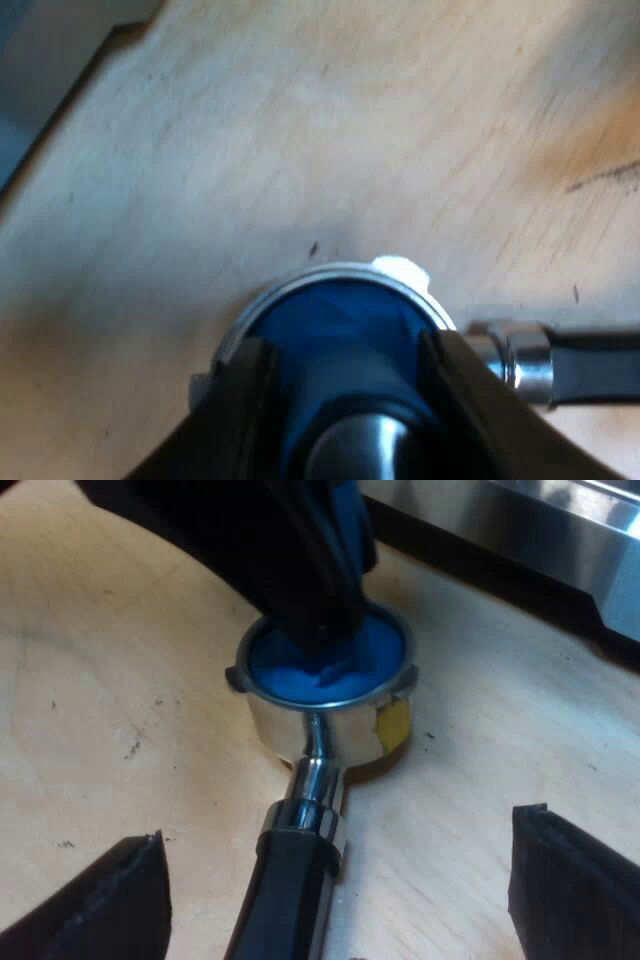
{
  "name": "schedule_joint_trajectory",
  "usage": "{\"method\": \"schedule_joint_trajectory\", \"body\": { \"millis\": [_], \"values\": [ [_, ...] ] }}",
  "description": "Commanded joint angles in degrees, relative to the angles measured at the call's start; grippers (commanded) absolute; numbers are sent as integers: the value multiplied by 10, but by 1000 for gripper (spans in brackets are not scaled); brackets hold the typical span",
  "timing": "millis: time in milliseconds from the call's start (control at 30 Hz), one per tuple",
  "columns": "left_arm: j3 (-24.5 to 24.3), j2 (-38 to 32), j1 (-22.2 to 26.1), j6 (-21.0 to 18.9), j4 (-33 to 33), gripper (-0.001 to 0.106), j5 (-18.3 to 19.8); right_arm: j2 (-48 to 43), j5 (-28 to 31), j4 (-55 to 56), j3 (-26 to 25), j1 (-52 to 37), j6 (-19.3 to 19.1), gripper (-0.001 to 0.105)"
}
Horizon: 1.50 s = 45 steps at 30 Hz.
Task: Grind coffee beans and then tamp
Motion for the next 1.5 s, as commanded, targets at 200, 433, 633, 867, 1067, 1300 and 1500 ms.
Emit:
{"method": "schedule_joint_trajectory", "body": {
  "millis": [200,433,633,867,1067,1300,1500],
  "values": [
    [10,-49,-3,-1,78,0,-35,-2,-3,-2,0,0,2,70],
    [-53,-81,-3,-1,70,0,-35,-2,-3,-44,0,0,-14,70],
    [-92,-103,-3,-1,96,0,-36,-2,-3,-88,0,0,-54,70],
    [-93,-155,3,-1,138,0,-58,-2,-3,-106,-13,0,-82,70],
    [-93,-190,71,-5,191,0,-65,-2,-3,-106,-27,0,-93,70],
    [-90,-218,201,26,229,0,-65,-2,-3,-106,-32,0,-93,70],
    [-58,-226,276,26,252,0,-65,-2,-35,-106,-32,0,-93,70]
  ]
}}
